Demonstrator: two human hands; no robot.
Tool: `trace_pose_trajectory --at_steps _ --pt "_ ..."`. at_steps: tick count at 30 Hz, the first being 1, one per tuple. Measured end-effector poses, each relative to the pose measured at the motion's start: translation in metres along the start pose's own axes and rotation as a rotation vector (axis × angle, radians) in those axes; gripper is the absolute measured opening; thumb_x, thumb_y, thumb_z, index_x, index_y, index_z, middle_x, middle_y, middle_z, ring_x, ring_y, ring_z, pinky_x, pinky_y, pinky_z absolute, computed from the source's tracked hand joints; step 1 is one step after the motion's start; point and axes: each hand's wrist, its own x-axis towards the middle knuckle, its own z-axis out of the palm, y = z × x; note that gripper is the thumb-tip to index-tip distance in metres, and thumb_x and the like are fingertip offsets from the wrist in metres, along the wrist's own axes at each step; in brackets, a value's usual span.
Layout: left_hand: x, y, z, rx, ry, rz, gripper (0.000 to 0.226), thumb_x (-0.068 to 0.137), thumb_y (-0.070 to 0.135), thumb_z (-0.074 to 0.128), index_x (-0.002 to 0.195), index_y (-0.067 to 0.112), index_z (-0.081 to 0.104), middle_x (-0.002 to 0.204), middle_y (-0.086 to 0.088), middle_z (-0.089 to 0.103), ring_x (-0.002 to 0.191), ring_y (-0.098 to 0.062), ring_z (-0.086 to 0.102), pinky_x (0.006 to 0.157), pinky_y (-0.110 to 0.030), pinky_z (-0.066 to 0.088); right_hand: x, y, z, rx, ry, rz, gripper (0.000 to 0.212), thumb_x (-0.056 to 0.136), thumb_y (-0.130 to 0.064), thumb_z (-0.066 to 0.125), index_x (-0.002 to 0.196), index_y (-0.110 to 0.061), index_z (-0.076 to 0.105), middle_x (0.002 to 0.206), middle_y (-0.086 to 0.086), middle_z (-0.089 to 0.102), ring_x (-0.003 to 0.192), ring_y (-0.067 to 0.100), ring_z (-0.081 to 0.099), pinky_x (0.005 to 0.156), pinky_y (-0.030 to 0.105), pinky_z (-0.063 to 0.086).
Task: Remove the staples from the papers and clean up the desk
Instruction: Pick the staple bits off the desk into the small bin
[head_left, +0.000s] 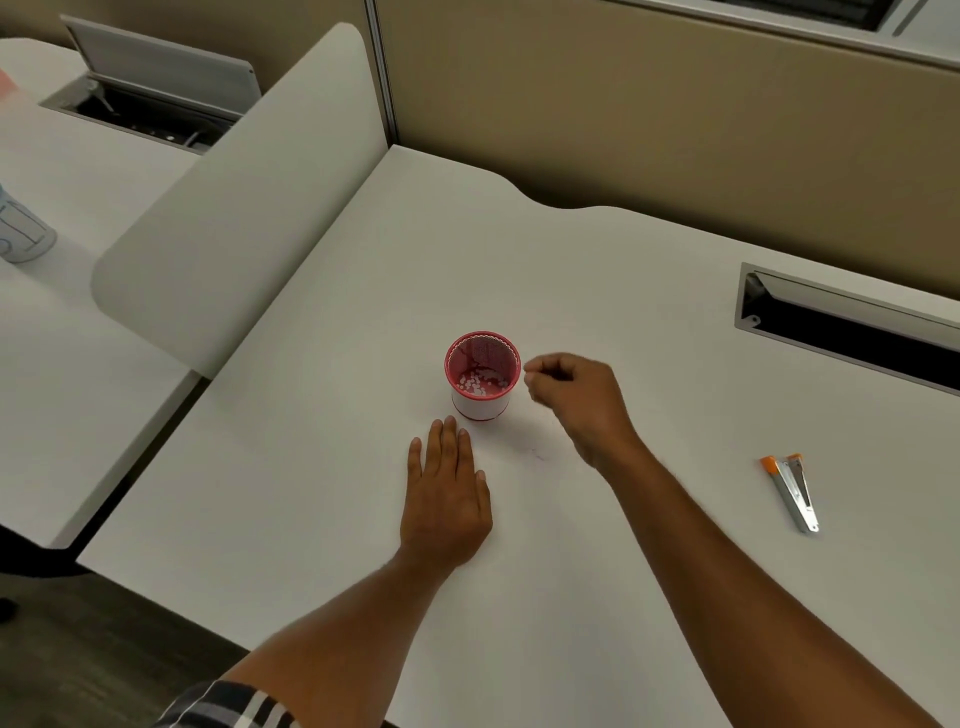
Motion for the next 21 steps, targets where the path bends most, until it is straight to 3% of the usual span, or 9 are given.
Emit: trace_pose_trajectory --at_steps 4,8,12,17,21 --pt "0.0 0.0 -0.001 -0.005 0.007 0.005 0.063 0.099 0.033 0.023 0.153 0.001 0.026 0.163 -0.019 0.021 0.153 -0.032 0.012 0.123 -0.054 0.014 0.011 -0.031 0.019 -0.344 -0.06 -0.197 0.017 0.09 -0.009 0.061 0.099 -0.015 0.074 0.1 -0.003 0.071 0.086 0.005 0.063 0.069 0.005 0.046" --pt "0.001 0.0 0.001 -0.012 0.009 -0.001 0.063 0.1 0.034 0.021 0.154 0.002 0.024 0.163 -0.018 0.019 0.153 -0.031 0.012 0.124 -0.053 0.013 0.022 -0.033 0.03 -0.636 -0.15 -0.259 0.026 0.095 -0.005 0.052 0.111 -0.012 0.072 0.118 0.007 0.069 0.105 0.02 0.063 0.091 0.027 0.052" --pt "0.001 0.0 0.001 -0.014 0.007 -0.002 0.063 0.1 0.035 0.023 0.154 0.003 0.024 0.163 -0.017 0.019 0.153 -0.031 0.012 0.124 -0.053 0.013 0.021 -0.035 0.023 -0.564 -0.095 -0.278 0.023 0.093 -0.004 0.055 0.105 -0.013 0.072 0.109 0.004 0.071 0.093 0.014 0.063 0.081 0.021 0.05" --pt "0.001 0.001 0.0 -0.011 0.026 0.01 0.061 0.098 0.031 0.029 0.15 -0.002 0.033 0.159 -0.022 0.029 0.151 -0.034 0.021 0.122 -0.055 0.018 0.013 -0.008 -0.006 -0.372 0.053 -0.127 0.019 0.087 -0.004 0.059 0.094 -0.013 0.074 0.088 0.003 0.074 0.082 0.02 0.07 0.076 0.029 0.056" --pt "0.0 0.001 0.001 -0.012 0.034 0.012 0.062 0.098 0.031 0.03 0.149 -0.003 0.033 0.159 -0.023 0.029 0.15 -0.035 0.021 0.122 -0.055 0.018 -0.005 0.055 -0.013 -0.782 -0.067 0.012 0.011 0.086 -0.018 0.064 0.093 -0.011 0.07 0.1 0.01 0.067 0.099 0.029 0.064 0.075 0.027 0.045"
